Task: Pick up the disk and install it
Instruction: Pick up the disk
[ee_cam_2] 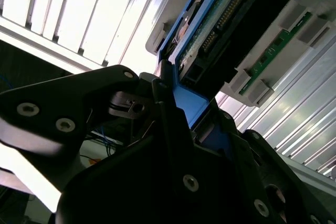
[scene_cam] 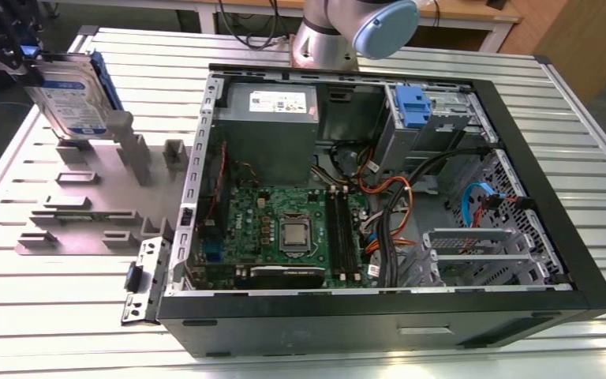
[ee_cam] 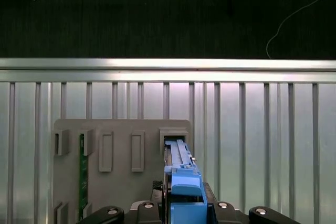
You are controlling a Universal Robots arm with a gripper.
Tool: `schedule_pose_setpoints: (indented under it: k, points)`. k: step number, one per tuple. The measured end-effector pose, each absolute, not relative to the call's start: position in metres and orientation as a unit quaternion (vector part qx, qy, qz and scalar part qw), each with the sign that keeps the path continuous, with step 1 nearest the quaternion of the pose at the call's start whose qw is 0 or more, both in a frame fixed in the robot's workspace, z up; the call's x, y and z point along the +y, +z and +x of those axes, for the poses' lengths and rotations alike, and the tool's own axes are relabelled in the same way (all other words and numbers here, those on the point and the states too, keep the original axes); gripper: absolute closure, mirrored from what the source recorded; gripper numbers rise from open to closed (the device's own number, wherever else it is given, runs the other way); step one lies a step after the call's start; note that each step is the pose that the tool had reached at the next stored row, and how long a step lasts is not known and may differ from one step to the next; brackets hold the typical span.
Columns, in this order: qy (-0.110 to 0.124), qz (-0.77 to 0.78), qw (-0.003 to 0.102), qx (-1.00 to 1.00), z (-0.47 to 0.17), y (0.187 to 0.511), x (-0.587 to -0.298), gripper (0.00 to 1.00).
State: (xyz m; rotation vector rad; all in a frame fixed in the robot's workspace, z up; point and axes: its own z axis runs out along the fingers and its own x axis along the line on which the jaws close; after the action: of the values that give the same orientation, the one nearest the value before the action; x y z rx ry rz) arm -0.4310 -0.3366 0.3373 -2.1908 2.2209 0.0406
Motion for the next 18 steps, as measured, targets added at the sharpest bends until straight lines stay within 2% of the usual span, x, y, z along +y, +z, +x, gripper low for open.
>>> schedule_pose_setpoints:
  k: [18]
  points:
    - [0.013,-0.702,0.011,0.712,-0.4310,0.3417,-0.3366,0.63]
